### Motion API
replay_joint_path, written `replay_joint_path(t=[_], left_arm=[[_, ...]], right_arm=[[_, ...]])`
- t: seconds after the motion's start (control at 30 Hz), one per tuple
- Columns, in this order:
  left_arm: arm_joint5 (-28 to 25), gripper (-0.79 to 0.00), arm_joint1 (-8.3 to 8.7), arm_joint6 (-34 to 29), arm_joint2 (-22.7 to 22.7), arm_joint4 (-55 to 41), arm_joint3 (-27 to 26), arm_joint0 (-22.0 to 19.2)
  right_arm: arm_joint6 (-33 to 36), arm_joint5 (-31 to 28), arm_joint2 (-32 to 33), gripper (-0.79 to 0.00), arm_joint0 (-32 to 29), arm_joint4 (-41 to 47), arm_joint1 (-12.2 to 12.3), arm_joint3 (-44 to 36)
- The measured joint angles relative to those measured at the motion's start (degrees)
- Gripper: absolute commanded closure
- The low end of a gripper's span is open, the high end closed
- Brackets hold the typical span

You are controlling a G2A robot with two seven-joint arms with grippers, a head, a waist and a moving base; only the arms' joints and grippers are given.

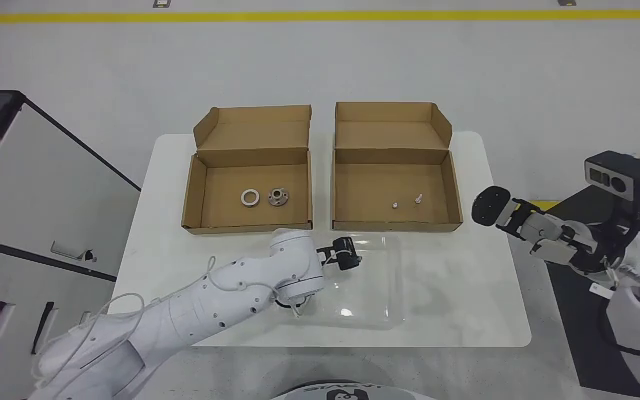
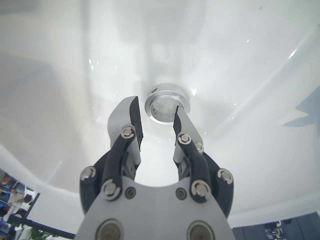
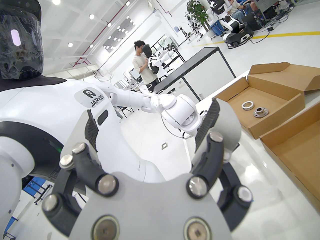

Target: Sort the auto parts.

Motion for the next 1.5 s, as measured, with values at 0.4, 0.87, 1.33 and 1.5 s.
replay_joint_path(t=[0.4,0.87,1.33,1.5], left_arm=[[1.1,-0.286,0.01,0.0,2.3,-1.8,0.4,-1.9],[2.3,-0.228,-0.66,0.0,2.4,-3.2,1.5,-2.5],[1.3,-0.188,-1.66,1.3,1.5,-3.1,4.0,-1.7],[1.0,0.0,-2.06,1.2,1.3,-3.1,5.4,-1.6]], right_arm=[[0.0,0.0,0.0,-0.785,0.0,0.0,0.0,0.0],[0.0,0.0,0.0,-0.785,0.0,0.0,0.0,0.0],[0.0,0.0,0.0,-0.785,0.0,0.0,0.0,0.0],[0.0,0.0,0.0,-0.785,0.0,0.0,0.0,0.0]])
